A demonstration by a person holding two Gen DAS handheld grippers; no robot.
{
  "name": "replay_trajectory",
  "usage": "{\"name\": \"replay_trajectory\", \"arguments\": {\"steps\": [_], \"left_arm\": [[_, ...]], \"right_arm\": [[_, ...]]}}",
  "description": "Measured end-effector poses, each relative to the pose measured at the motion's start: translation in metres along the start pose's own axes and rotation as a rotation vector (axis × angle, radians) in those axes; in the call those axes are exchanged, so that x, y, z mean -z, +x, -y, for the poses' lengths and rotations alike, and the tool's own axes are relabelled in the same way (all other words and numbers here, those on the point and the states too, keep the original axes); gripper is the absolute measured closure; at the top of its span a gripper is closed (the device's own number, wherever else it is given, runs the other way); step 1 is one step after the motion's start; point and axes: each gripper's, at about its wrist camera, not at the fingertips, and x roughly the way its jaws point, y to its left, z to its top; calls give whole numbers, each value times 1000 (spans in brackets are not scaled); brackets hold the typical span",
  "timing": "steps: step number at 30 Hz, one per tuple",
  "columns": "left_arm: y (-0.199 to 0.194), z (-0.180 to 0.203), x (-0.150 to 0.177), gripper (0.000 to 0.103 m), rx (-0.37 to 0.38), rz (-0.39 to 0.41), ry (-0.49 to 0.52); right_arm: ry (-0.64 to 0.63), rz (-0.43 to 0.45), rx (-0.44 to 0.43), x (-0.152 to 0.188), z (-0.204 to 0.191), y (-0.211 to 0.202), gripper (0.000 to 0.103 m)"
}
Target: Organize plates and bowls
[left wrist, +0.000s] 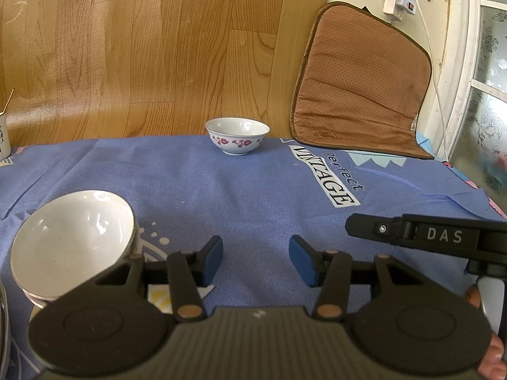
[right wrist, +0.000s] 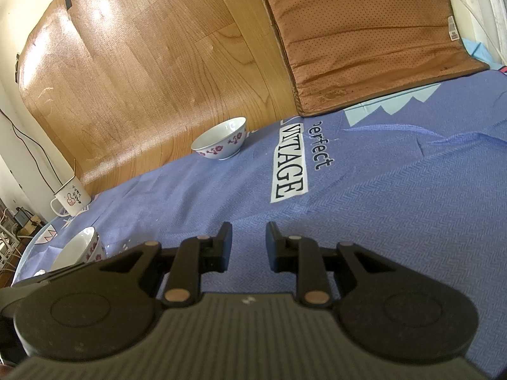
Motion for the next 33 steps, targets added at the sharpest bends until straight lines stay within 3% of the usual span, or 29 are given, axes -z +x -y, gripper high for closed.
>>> {"name": "replay_trajectory", "arguments": {"steps": [33], "left_arm": [[-1,-2,-1,58,8,18,-22]], "right_arm": [[0,0,0,0,-1,-1,76]]}}
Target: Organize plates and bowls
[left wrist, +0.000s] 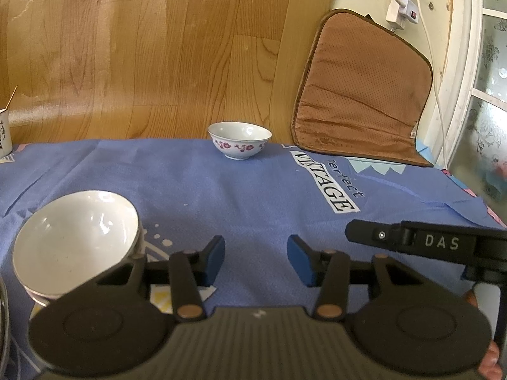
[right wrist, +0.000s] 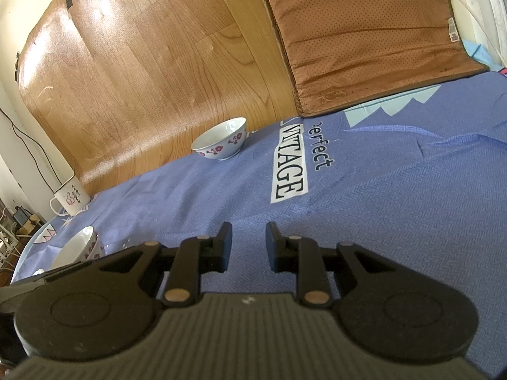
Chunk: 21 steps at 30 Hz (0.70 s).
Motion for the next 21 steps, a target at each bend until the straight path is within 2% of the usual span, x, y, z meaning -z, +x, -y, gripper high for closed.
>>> {"name": "replay_trajectory", "arguments": {"steps": [13,21], "left_arm": [[0,-2,-1,64,9,5,-28],[-6,-8,1,63,13,48,-61]], "right_arm": [[0,1,0,0,0,0,76],[-5,2,8,0,-1,1,76]]}}
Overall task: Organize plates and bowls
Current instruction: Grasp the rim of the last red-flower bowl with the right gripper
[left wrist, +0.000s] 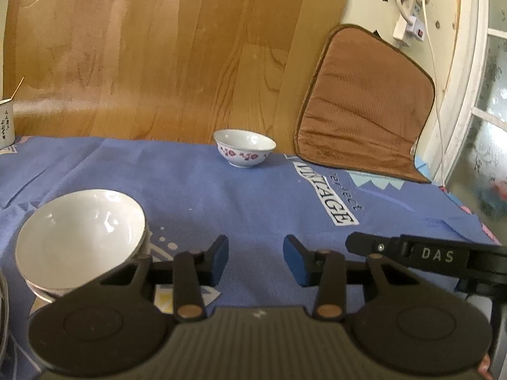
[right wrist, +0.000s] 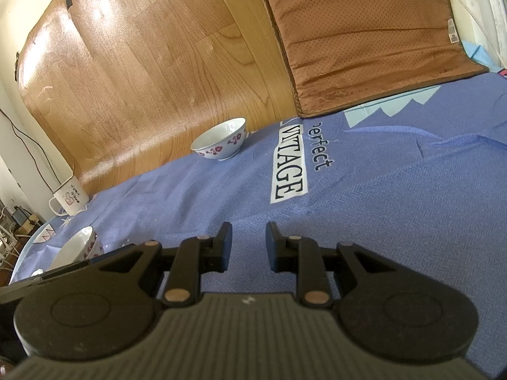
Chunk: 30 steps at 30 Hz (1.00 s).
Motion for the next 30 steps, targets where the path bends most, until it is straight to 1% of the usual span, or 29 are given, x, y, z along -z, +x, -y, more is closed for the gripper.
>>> {"name": "replay_trajectory", "arguments": {"steps": [3,5,7,11,13,15,18,23,25,28,29,30], "left_arm": [[-4,2,1,57,-2,26,15],[-4,3,1,57,9,27,20],[-4,3,1,57,19,22,18],[-1,0,0,61,49,0,1],[1,-2,0,64,66,-14,-12],[2,-6,-1,68,79,-20,-38],[3,-10,-1,69,91,-20,-59],[-1,-7,-1,69,91,2,-45],[0,-8,-2,69,98,-5,-51],[0,-12,-3,67,113,-7,-67],[0,-12,-3,67,114,-6,-69],[0,-12,-3,67,116,-6,-70]], "right_arm": [[24,-17,3,-3,3,2,76],[66,-34,-5,-8,8,4,76],[81,-35,-9,-17,9,6,76],[11,4,18,-45,0,16,76],[-34,11,24,-64,-4,29,76],[-56,0,23,-80,-6,47,77],[-49,-43,11,-101,-6,82,77],[97,-176,-26,-124,5,144,77],[90,-210,-12,-128,1,166,77],[42,-259,39,-128,-7,192,77],[32,-271,47,-127,-8,199,78],[15,-257,48,-125,-10,201,79]]}}
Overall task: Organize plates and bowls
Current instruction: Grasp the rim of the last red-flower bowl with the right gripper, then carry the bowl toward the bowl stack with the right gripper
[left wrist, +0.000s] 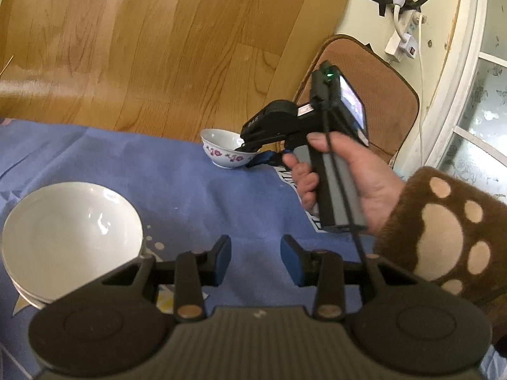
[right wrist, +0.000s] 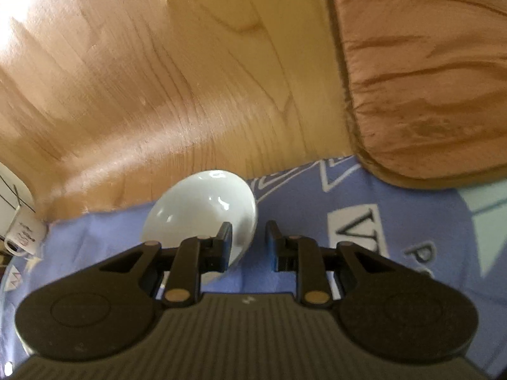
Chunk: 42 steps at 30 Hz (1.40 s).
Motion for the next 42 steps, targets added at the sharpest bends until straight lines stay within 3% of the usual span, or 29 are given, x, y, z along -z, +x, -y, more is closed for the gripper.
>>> {"name": "replay_trajectory", "arguments": {"steps": [5,10,17,25,32,42], "left_arm": [[-1,-1,0,67,3,-4,-1],[-1,0,0,66,-1,-2,5],[-2,1,1,64,-4,5,14],[-9,3,3,50,17,32,30],[-6,6,4,46,22,18,49],[-5,8,4,45,17,17,56]], "right_arm": [[-57,28,0,7,-3,-4,87],[-29,56,-19,19,4,-29,94],[-48,55,-65,67,26,-91,95],[36,16,-182,126,54,-143,95],[117,76,-218,148,60,-144,92],[109,117,-231,153,61,-147,91]]}}
